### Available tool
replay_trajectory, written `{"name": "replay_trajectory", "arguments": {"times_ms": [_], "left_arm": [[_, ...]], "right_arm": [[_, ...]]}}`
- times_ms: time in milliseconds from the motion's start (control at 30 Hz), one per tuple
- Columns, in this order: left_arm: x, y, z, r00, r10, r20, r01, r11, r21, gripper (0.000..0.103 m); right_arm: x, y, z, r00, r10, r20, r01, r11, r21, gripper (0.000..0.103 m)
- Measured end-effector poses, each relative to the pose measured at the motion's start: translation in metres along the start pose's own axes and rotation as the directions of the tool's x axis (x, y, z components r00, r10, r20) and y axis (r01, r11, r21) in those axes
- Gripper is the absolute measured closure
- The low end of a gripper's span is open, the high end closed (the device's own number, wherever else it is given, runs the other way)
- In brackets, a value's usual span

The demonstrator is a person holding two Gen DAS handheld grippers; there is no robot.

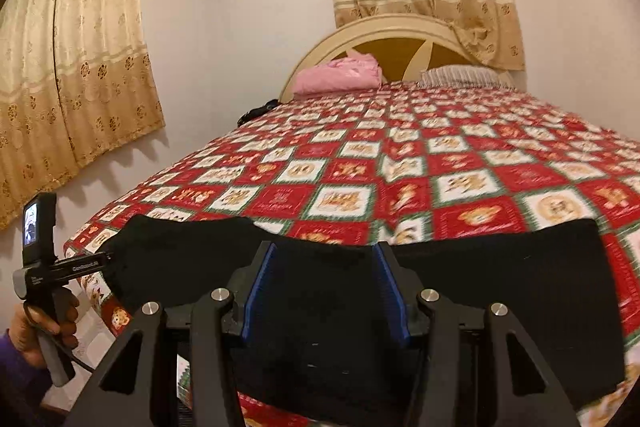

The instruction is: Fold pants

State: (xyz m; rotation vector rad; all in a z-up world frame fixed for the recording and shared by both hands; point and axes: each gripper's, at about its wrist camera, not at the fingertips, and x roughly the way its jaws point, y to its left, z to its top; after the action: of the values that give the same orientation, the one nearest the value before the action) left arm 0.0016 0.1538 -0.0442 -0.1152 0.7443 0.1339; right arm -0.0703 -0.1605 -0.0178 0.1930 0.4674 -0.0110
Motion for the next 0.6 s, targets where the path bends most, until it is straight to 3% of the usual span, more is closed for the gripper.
{"name": "replay_trajectory", "arguments": {"times_ms": [267, 467, 567, 600], "left_arm": [[0.016, -0.002, 0.003, 0.999, -0.013, -0.047, 0.012, 1.000, -0.022, 0.002], [0.018, -0.003, 0.005, 0.999, -0.022, -0.040, 0.020, 0.999, -0.036, 0.002], [0.017, -0.002, 0.005, 0.999, -0.017, -0.028, 0.016, 0.999, -0.032, 0.015], [0.016, 0.000, 0.006, 1.000, -0.019, -0.020, 0.019, 0.999, -0.031, 0.024]], "right_arm": [[0.031, 0.000, -0.032, 0.989, 0.029, -0.147, -0.013, 0.994, 0.105, 0.051], [0.029, 0.010, -0.038, 0.991, -0.003, -0.134, 0.009, 0.999, 0.042, 0.047], [0.029, 0.011, -0.038, 0.991, -0.009, -0.136, 0.014, 0.999, 0.039, 0.047], [0.029, 0.010, -0.038, 0.991, -0.011, -0.136, 0.016, 0.999, 0.038, 0.047]]}}
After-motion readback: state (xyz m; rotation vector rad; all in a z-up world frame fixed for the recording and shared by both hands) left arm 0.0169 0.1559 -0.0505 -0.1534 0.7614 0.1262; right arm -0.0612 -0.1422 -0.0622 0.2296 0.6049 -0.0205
